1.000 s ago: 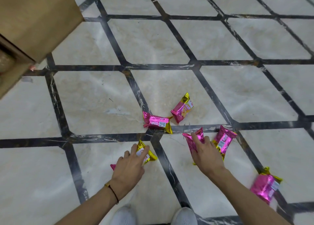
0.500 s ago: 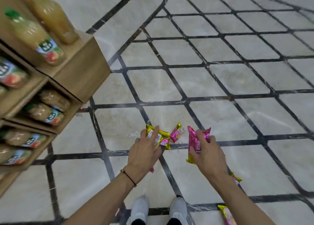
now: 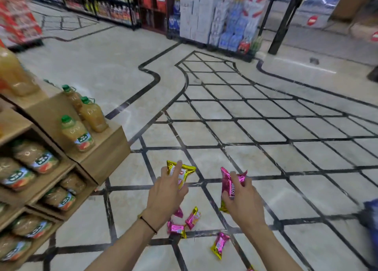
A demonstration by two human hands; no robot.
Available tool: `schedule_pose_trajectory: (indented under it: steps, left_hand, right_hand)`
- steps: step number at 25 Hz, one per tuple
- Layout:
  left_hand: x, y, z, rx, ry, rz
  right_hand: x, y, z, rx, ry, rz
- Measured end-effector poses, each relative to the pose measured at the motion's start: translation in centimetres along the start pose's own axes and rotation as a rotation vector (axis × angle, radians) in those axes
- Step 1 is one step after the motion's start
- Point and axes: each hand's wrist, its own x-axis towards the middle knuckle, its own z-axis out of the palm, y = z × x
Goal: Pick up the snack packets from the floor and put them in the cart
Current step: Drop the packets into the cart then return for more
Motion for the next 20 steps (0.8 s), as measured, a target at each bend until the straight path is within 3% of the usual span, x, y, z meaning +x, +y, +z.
schedule_pose_trajectory:
  steps: [6,13,20]
  left_hand:
    - [-0.2,7.5,-7.4,-0.036,0.076,0.022]
    - [-0.1,11.9,-10.0,-0.145,0.059,0.062]
    - [-0.8,15.6,-10.9,-0.155,-0.035,0.281]
  right_hand:
    - [-0.2,-1.4,-9.2,-0.040,0.044,-0.011]
    - [-1.5,-1.6,-14.3,-0.065,0.116,0.063]
    - [-6.1,-1.2,-16.9,-0.137,0.205,0.262]
